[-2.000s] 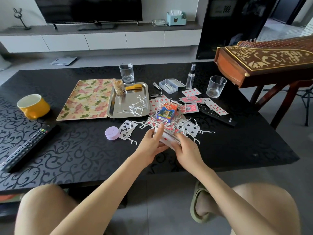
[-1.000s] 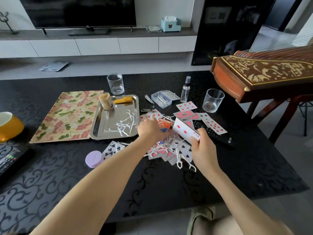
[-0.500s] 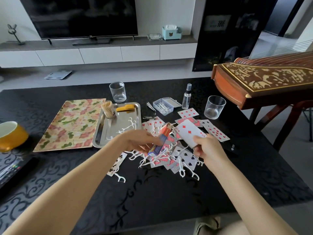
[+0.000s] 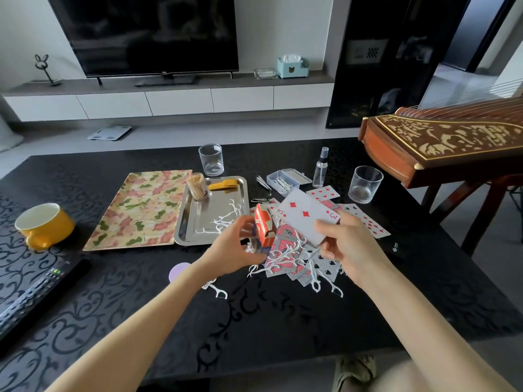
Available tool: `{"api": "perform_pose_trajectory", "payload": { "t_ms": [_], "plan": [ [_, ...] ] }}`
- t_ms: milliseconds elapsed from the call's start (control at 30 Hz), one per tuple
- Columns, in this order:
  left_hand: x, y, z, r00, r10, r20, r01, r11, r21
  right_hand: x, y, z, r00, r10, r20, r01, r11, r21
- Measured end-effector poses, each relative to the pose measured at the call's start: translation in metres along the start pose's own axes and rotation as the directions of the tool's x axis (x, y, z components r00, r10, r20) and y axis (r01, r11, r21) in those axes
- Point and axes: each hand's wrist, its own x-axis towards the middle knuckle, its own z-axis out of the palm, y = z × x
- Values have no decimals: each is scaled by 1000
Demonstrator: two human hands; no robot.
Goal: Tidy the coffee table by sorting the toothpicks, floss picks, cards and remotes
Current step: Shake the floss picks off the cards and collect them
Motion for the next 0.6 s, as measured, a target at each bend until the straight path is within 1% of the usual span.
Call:
{"api": "perform_pose_trajectory", "payload": {
  "t_ms": [67,133,267,300,400,467,500,533,600],
  "plan": [
    [-6,7,-1,995,89,-37,-85,993,81,-8,-2,6,998,-68,6,69,988,-140],
    [-11,13,-2,986,153,-66,-142,980,142,-12,-1,10,991,-131,7,128,949,-288],
    [-21,17,-1,961,269,-70,-246,940,238,-22,-3,15,980,-195,26,187,885,-426],
    [-24,17,-1,954,294,-65,-267,925,272,-25,-4,16,978,-207,42,201,855,-477],
    [-29,16,1,944,323,-63,-265,861,435,-39,-5,23,958,-264,110,266,679,-684],
    [-31,18,3,926,358,-121,-245,813,528,-52,-7,24,934,-317,166,325,558,-763],
    [-32,19,3,912,379,-156,-241,805,543,-60,-9,25,916,-348,199,359,492,-793],
    [-34,20,2,898,400,-186,-246,804,542,-69,-11,27,894,-377,242,394,406,-824],
    [-38,20,-1,878,426,-219,-268,816,512,-85,-10,33,818,-454,353,474,183,-861]
  ]
}}
